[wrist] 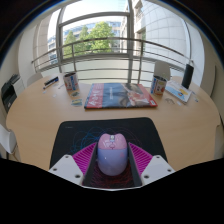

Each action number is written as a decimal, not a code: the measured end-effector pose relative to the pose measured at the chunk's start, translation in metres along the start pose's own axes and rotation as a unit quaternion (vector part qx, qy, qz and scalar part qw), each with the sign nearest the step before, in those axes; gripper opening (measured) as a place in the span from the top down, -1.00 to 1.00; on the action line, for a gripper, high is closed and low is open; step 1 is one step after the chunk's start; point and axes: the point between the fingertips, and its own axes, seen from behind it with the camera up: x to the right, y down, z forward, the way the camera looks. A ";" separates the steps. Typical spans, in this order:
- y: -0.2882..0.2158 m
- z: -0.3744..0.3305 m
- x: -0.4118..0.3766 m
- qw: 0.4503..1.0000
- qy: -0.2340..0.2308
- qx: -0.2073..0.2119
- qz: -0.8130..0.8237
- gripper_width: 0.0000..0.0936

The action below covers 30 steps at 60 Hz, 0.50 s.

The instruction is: Arrange mouse

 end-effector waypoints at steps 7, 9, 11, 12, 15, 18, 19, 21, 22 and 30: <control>-0.014 -0.015 0.000 1.000 0.008 0.010 -0.011 -0.76; -0.019 -0.024 0.000 1.000 0.012 0.014 -0.013 -0.77; -0.025 -0.034 0.002 0.999 0.018 0.022 -0.014 -0.82; -0.028 -0.040 0.001 0.999 0.020 0.026 -0.015 -0.81; -0.034 -0.061 0.002 0.999 0.028 0.033 -0.015 -0.80; -0.040 -0.083 0.001 0.998 0.033 0.045 -0.016 -0.80; -0.041 -0.091 0.000 0.998 0.035 0.049 -0.016 -0.80; -0.046 -0.111 -0.001 0.998 0.037 0.056 -0.018 -0.81; -0.047 -0.119 -0.002 0.997 0.038 0.060 -0.019 -0.81; -0.050 -0.198 -0.008 0.993 0.055 0.096 -0.029 -0.81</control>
